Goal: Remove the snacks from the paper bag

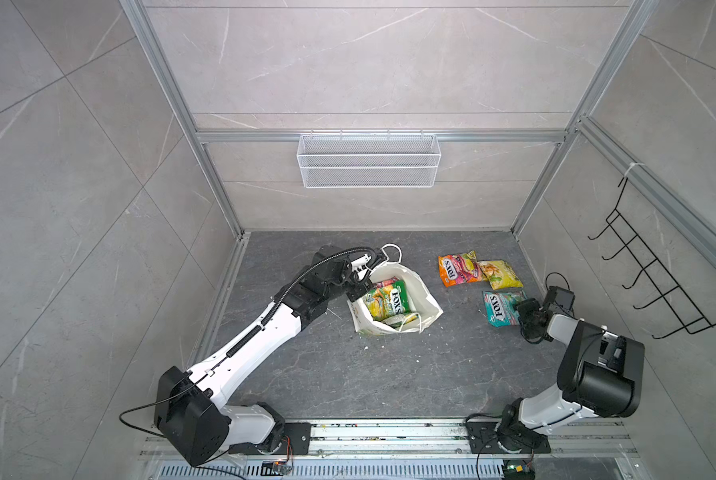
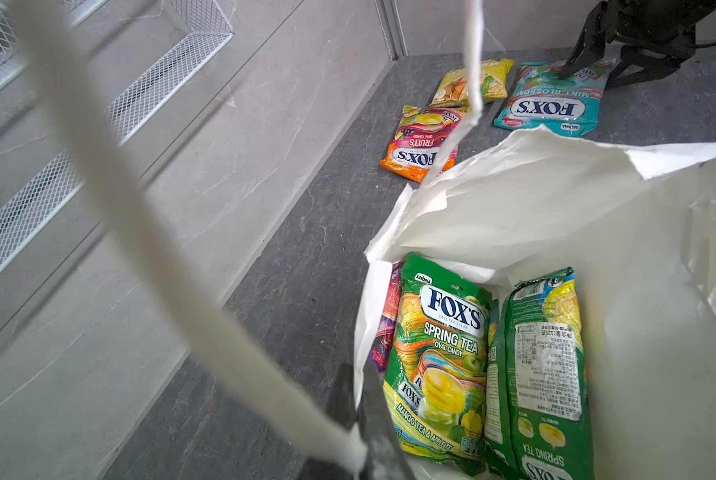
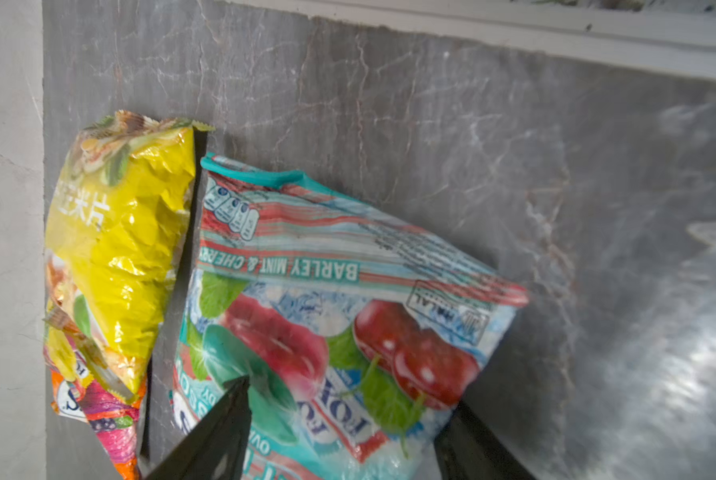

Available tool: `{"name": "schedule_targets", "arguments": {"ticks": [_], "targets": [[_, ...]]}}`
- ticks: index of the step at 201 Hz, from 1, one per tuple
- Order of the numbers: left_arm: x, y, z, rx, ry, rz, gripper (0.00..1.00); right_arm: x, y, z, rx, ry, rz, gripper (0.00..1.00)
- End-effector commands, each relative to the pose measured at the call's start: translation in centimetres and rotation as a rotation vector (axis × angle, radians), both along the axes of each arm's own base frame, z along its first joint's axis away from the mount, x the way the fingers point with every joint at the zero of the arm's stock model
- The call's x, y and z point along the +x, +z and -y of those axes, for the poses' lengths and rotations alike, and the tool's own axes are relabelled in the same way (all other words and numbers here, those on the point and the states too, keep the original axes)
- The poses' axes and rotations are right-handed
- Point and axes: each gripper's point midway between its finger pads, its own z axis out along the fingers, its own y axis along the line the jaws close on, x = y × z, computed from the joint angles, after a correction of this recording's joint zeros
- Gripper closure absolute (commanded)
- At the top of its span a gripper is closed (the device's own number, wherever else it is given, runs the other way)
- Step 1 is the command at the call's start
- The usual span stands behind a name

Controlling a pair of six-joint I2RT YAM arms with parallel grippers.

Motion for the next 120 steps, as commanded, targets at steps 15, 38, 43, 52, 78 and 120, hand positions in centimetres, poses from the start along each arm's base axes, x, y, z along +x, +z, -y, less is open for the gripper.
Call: {"name": "schedule_targets", "arguments": {"ticks": [15, 38, 43, 52, 78, 120], "targets": [[-0.2, 3.6, 0.5, -0.07, -0.014, 0.063, 1.0, -1.3, 0.7, -1.6, 0.027, -0.01, -0.022, 0.29], [-0.2, 3.5, 0.5, -0.07, -0.018, 0.069, 1.0, -3.0, 1.3, -2.7, 0.055, -0.022, -0.026, 0.26], [-0.2, 3.5, 0.5, -0.07, -0.019, 0.07, 1.0, -3.5, 1.1, -3.0, 0.07, -0.026, -0.035, 0.26], [-0.2, 3.4, 0.5, -0.071, -0.018, 0.072, 1.0, -4.3, 0.8, -3.5, 0.087, -0.035, -0.044, 0.26], [0.0, 3.2, 0.7, -0.075, -0.018, 0.076, 1.0, -4.9, -0.2, -3.8, 0.099, -0.052, -0.037, 0.27], [-0.2, 3.5, 0.6, -0.076, -0.021, 0.076, 1.0, -3.6, -1.9, -3.7, 0.126, -0.04, -0.048, 0.3]]}}
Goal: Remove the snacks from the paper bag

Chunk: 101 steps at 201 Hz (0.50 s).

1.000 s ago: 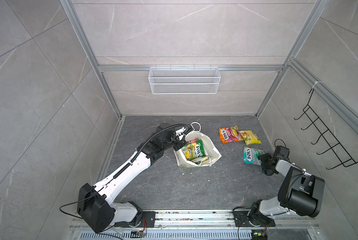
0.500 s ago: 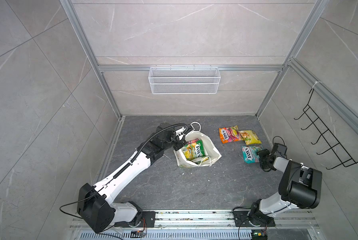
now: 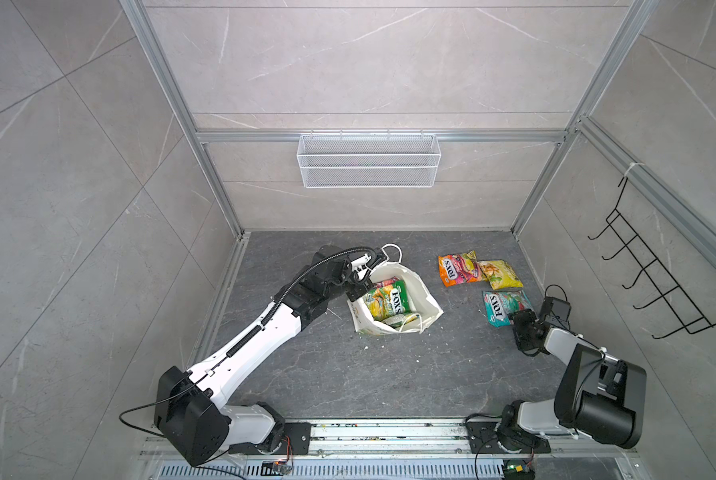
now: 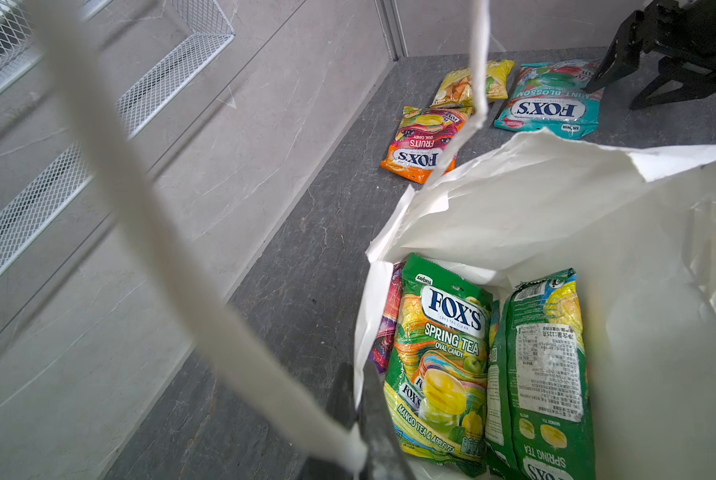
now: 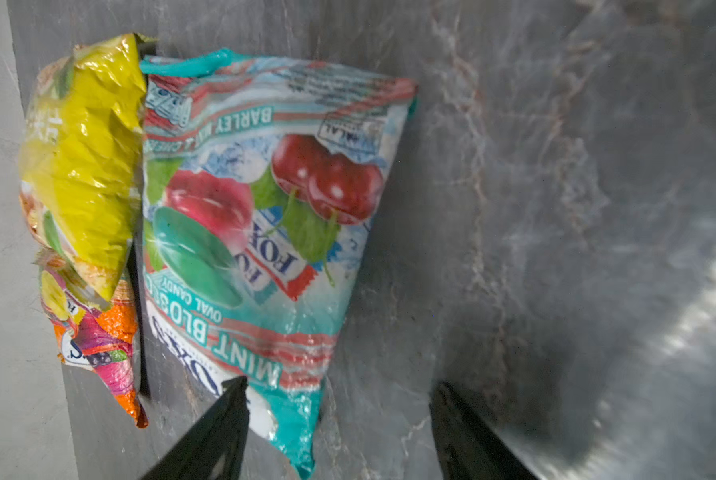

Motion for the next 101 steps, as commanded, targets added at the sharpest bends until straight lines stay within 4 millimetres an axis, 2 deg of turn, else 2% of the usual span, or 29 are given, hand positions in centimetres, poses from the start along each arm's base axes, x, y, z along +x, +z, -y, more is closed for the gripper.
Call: {"name": "schedule_targets", "arguments": {"ticks": [1, 46, 101], "targets": [[-0.2, 3.4, 0.6, -0.074, -0.021, 0.071, 1.0, 0.0, -1.8, -0.4, 0.042, -0.01, -0.03, 0.3], [-0.4, 3.2, 0.3, -0.074, -0.013, 0.064, 1.0, 1.0, -2.0, 0.8, 0.008, -0.02, -0.029, 0.32], [-0.3, 3.2, 0.3, -0.074, -0.008, 0.067, 1.0, 2.8, -2.1, 0.5, 0.053, -0.02, 0.043, 0.33]]}}
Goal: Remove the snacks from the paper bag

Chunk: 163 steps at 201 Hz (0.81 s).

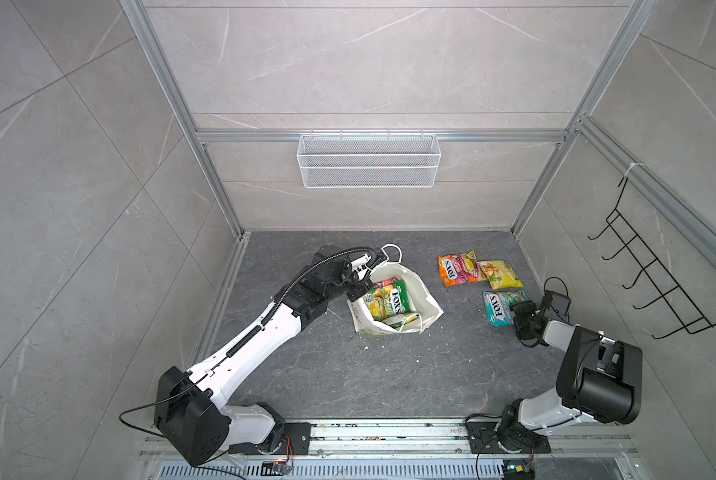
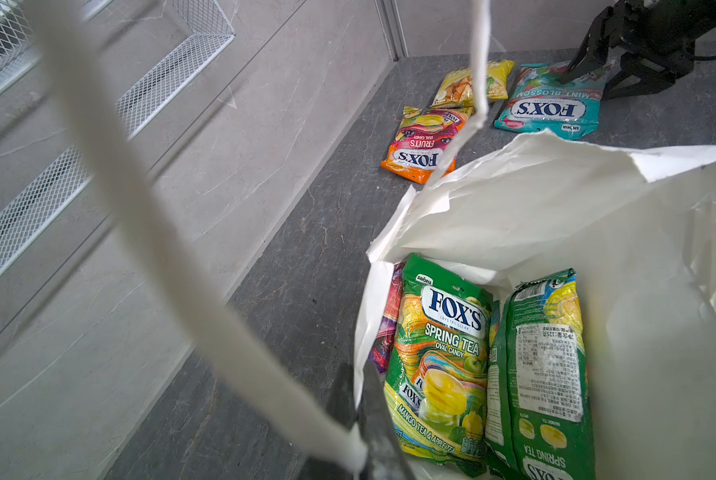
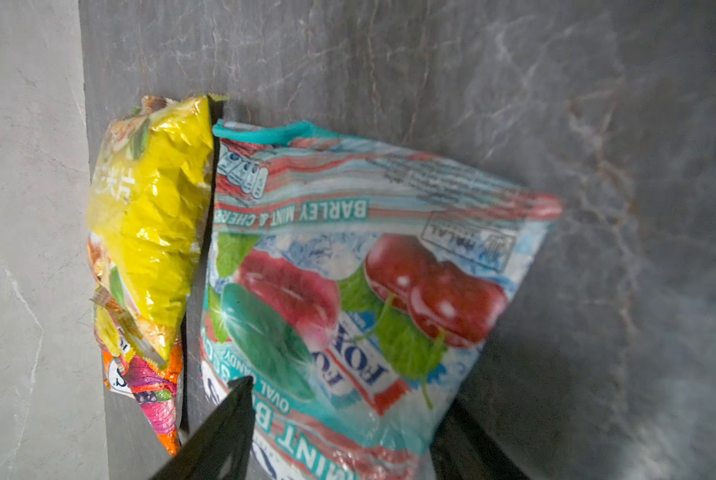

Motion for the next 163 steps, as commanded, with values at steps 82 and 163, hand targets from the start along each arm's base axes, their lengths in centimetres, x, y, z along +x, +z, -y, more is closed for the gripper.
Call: {"name": "schedule_targets", "arguments": {"ticks": [82, 163], "targets": [[-0.3, 3.1, 0.4, -0.072, -0.013, 0.062, 1.0, -0.6, -0.1, -1.2, 0.063, -0.017, 0.021, 0.32], [-1.1, 2.5, 0.7, -0.089, -0.046, 0.028, 1.0, -3.3, 11.1, -2.4, -0.178, 0.11, 0.136, 0.31]]}}
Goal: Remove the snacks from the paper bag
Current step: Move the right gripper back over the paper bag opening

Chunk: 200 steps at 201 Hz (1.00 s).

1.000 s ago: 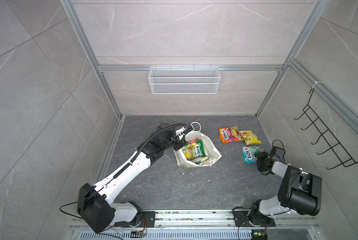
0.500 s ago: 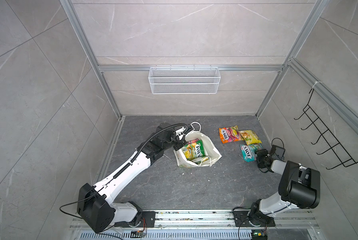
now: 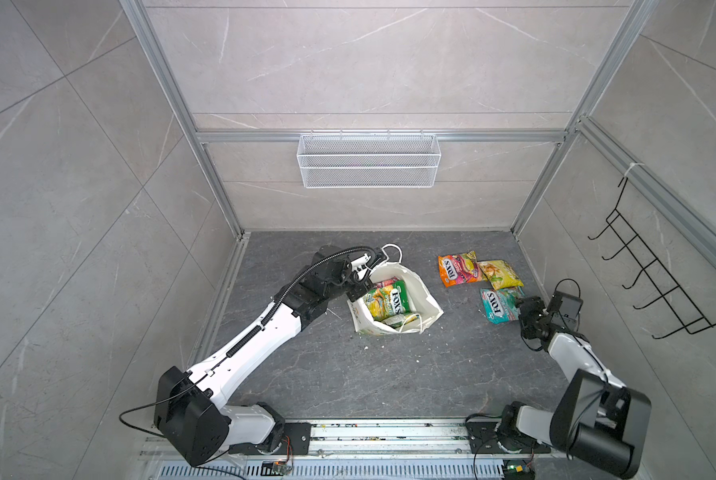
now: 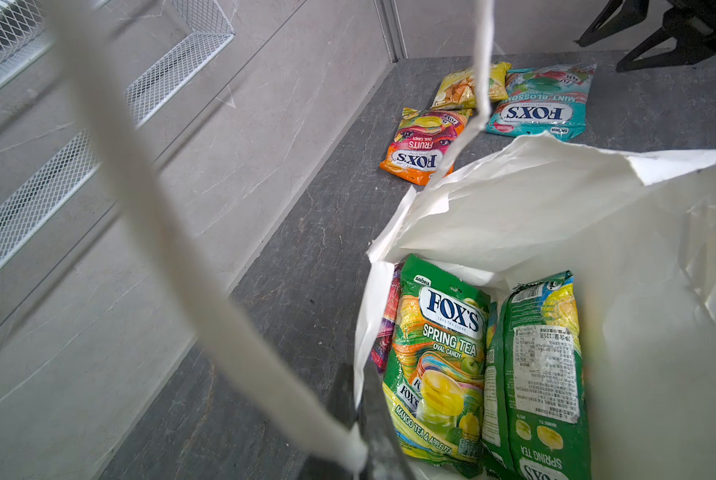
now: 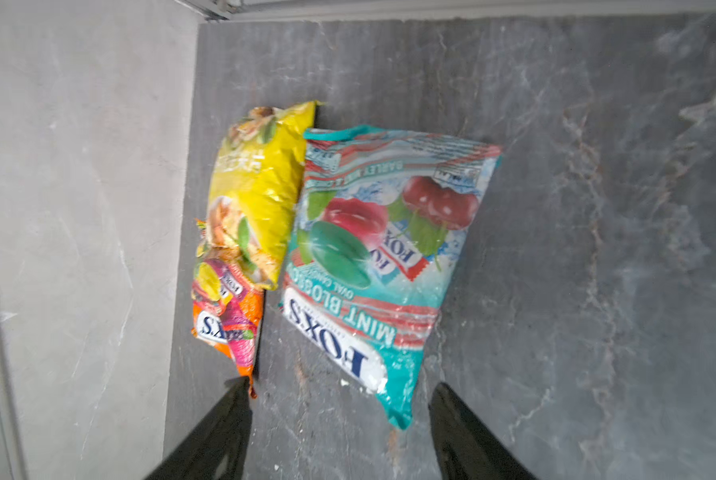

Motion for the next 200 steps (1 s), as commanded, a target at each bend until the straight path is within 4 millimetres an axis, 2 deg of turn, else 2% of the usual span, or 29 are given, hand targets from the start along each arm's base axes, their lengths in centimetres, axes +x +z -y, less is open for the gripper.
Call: {"name": "schedule_targets", "arguments": {"ticks": [1, 19, 36, 58, 77, 87, 97, 117, 137, 146, 160, 174, 200], "targets": [[-1.0, 2.5, 0.6, -0.077, -0.044, 0.038, 1.0, -1.2, 3.5, -0.8, -0.131, 0.077, 0.002, 0.31], [-1.5, 2.2, 0.9, -0.079, -0.069, 0.022, 1.0, -1.4, 7.1, -1.6, -0.235, 0.141, 0.057, 0.33], [-1.9, 1.8, 1.2, -0.081, -0.093, 0.009, 1.0, -0.9, 10.7, -3.7, -0.328, 0.257, 0.139, 0.38], [-2.5, 1.3, 1.6, -0.085, -0.132, -0.016, 1.0, 0.4, 15.4, -8.7, -0.438, 0.496, 0.289, 0.46], [-3.2, 1.2, 1.9, -0.088, -0.159, -0.03, 1.0, 0.9, 18.1, -14.0, -0.484, 0.722, 0.404, 0.49], [-3.6, 1.2, 2.0, -0.09, -0.173, -0.035, 1.0, 0.9, 18.8, -16.6, -0.488, 0.835, 0.444, 0.57], [-4.0, 1.2, 2.1, -0.092, -0.186, -0.04, 1.0, 0.9, 19.4, -19.1, -0.49, 0.945, 0.485, 0.61], [-4.8, 1.2, 2.2, -0.095, -0.212, -0.047, 1.0, 0.6, 20.5, -22.6, -0.514, 1.074, 0.523, 0.74], [-5.4, 0.9, 2.3, -0.081, -0.229, -0.059, 1.0, -0.5, 22.8, -25.9, -0.527, 1.179, 0.609, 0.81], [-5.6, 0.8, 2.3, -0.07, -0.233, -0.068, 1.0, -1.4, 24.2, -27.7, -0.528, 1.248, 0.655, 0.81], [-6.0, 0.6, 2.5, -0.056, -0.24, -0.078, 1.0, -2.4, 25.2, -29.9, -0.559, 1.336, 0.652, 0.82], [-6.5, 0.5, 2.7, -0.048, -0.253, -0.082, 1.0, -3.1, 24.5, -31.9, -0.597, 1.445, 0.588, 0.85], [-6.9, 0.0, 2.8, -0.034, -0.252, -0.096, 1.0, -5.1, 21.2, -34.4, -0.712, 1.568, 0.493, 0.88]]}}
